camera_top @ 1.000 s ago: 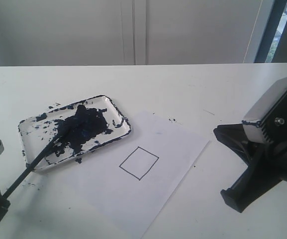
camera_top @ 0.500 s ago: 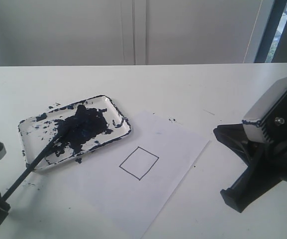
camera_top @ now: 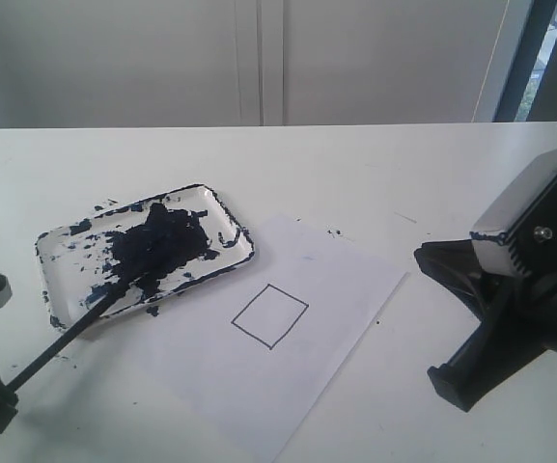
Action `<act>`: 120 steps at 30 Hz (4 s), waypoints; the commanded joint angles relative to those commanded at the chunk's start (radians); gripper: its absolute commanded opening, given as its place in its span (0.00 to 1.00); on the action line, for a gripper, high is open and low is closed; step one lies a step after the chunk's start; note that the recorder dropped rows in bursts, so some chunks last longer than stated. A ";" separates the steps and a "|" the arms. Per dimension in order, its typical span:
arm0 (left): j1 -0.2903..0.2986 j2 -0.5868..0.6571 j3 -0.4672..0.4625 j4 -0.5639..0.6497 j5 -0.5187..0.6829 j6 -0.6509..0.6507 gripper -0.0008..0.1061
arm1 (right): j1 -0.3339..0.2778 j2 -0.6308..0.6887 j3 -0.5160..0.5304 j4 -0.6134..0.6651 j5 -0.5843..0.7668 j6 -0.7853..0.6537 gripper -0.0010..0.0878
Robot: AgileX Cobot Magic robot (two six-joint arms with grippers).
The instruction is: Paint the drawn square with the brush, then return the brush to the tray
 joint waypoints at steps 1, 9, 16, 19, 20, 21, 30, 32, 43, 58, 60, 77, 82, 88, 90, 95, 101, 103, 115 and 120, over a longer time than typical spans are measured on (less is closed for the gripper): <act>0.000 0.000 -0.011 0.000 0.013 -0.018 0.14 | 0.000 0.000 0.000 0.000 0.000 0.000 0.01; 0.000 -0.002 -0.060 0.009 0.106 -0.126 0.03 | 0.000 0.000 0.000 0.000 0.000 0.000 0.01; 0.000 -0.028 -0.106 0.015 0.204 -0.225 0.01 | 0.000 0.000 0.000 0.000 0.000 0.000 0.01; 0.000 -0.044 -0.108 0.014 0.215 -0.259 0.01 | 0.000 0.000 0.000 0.000 0.000 0.000 0.01; 0.000 -0.051 -0.108 0.014 0.218 -0.280 0.01 | 0.000 0.000 0.000 0.000 0.000 0.000 0.01; 0.000 -0.057 -0.108 0.014 0.218 -0.299 0.01 | 0.000 0.000 0.000 0.000 0.000 0.000 0.01; 0.000 -0.108 -0.119 -0.074 0.289 -0.389 0.01 | 0.000 0.000 0.000 0.002 0.001 0.000 0.01; 0.000 -0.119 -0.119 -0.128 0.299 -0.395 0.01 | 0.000 0.000 0.000 0.002 0.001 0.000 0.01; -0.196 -0.134 -0.117 -0.149 0.177 -0.671 0.01 | 0.000 0.000 0.000 0.002 0.001 0.000 0.01; -0.469 -0.128 -0.077 0.217 -0.054 -1.486 0.01 | 0.000 0.000 0.000 0.002 -0.002 0.000 0.01; -0.487 -0.118 -0.070 0.238 -0.078 -1.564 0.01 | 0.000 0.000 0.000 0.002 -0.004 0.000 0.01; -0.629 0.073 -0.072 0.151 -0.505 -1.875 0.01 | 0.000 0.000 0.000 0.002 0.001 0.000 0.01; -0.678 0.132 -0.146 0.124 -0.518 -1.869 0.01 | 0.000 0.000 0.000 0.002 -0.007 0.000 0.01; -0.704 0.158 -0.197 0.116 -0.515 -1.872 0.01 | 0.000 0.000 0.000 0.002 -0.004 0.000 0.01; -0.708 0.158 -0.197 0.087 -0.520 -1.869 0.01 | 0.000 0.000 0.000 0.002 -0.004 0.000 0.01; -0.708 0.158 -0.197 0.069 -0.518 -1.869 0.01 | 0.000 0.000 0.000 0.002 -0.007 0.000 0.01; -0.708 0.158 -0.197 0.048 -0.511 -1.869 0.01 | 0.000 0.000 0.000 0.005 -0.006 0.000 0.01; -0.708 0.158 -0.197 0.040 -0.500 -1.869 0.01 | 0.000 0.000 0.000 0.005 -0.006 0.000 0.01; -0.708 0.130 -0.197 0.003 -0.464 -1.871 0.01 | 0.000 0.000 0.000 0.006 -0.004 0.000 0.01; -0.708 0.130 -0.197 -0.004 -0.444 -1.872 0.01 | 0.000 0.000 0.000 0.007 -0.002 0.000 0.01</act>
